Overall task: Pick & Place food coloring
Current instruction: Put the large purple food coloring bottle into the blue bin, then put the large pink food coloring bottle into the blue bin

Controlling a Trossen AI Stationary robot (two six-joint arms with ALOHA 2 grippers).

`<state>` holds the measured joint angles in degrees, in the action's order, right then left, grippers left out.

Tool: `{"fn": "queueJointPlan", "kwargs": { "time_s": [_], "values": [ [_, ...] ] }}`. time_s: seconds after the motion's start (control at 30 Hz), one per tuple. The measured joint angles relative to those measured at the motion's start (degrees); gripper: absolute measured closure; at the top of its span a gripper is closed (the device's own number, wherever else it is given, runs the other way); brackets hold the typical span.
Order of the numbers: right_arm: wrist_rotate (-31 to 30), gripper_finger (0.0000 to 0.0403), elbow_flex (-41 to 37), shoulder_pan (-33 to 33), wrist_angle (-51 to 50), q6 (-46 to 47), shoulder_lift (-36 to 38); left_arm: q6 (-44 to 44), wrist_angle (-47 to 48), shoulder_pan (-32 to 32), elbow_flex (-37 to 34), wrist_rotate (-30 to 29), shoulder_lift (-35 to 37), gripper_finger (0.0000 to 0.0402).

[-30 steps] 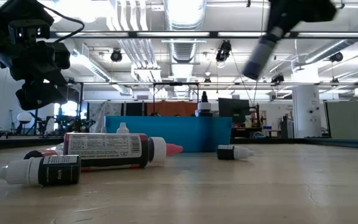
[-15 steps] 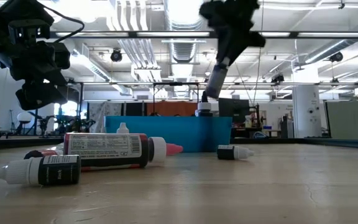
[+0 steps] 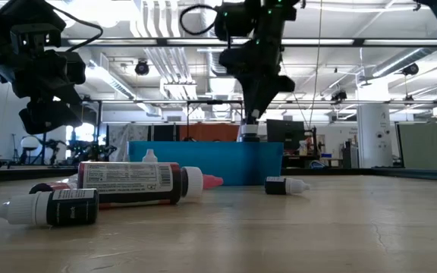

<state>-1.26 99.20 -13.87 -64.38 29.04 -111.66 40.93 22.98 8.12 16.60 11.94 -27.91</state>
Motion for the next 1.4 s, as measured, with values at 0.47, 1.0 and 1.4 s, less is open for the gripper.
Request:
{"fn": "queueJointPlan", "kwargs": {
  "time_s": [0.47, 1.0, 1.4],
  "values": [
    [-2.26, 0.0238, -0.35, 0.0, 0.49, -1.81, -4.19, 0.0, 0.02, -0.04, 0.0, 0.0, -0.02, 0.0224],
    [-7.77, 0.0144, -0.42, 2.31, -0.15, -2.77, 7.76, -0.02, 0.0, -0.02, 0.0, -0.01, 0.01, 0.0224],
    [-9.42, 0.0157, -2.29, 3.48, -2.53, -0.84, 10.45, -14.33, 0.11, 0.02, 0.0, -8.78, 0.01, 0.0224]
  ]
}}
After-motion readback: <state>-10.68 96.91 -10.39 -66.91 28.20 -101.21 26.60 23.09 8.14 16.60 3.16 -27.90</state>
